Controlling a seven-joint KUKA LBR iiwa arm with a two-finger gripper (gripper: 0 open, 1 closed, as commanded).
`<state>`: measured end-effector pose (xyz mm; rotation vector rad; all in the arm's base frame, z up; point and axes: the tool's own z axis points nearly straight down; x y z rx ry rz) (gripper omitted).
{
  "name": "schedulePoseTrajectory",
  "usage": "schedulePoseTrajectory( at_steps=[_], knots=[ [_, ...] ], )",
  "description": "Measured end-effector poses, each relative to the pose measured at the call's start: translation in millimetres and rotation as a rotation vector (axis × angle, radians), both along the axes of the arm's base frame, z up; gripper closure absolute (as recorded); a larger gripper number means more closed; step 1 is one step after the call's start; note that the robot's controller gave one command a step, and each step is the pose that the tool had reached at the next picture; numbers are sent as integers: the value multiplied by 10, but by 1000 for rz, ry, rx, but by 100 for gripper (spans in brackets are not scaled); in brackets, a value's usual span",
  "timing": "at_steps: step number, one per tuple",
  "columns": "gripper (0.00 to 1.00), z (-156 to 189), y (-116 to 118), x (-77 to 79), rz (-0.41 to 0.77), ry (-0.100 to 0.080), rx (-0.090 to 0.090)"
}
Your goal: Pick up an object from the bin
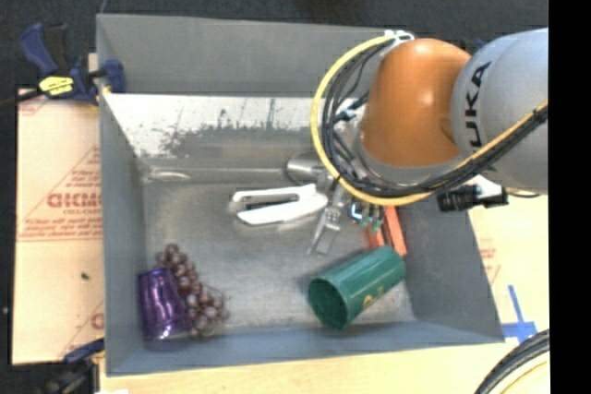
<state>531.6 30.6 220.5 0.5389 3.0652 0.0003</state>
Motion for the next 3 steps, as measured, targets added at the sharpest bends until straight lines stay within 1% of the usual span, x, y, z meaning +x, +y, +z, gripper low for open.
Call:
schedulePoseTrajectory(
  at_steps=[1, 2, 3],
  knots=[
    [0, -881, -237, 37, -34, 5, -2],
    [0, -1022, -233, -5, -33, 17, -3],
    [100, -918, 252, 55, 290, 14, -11]
  ],
)
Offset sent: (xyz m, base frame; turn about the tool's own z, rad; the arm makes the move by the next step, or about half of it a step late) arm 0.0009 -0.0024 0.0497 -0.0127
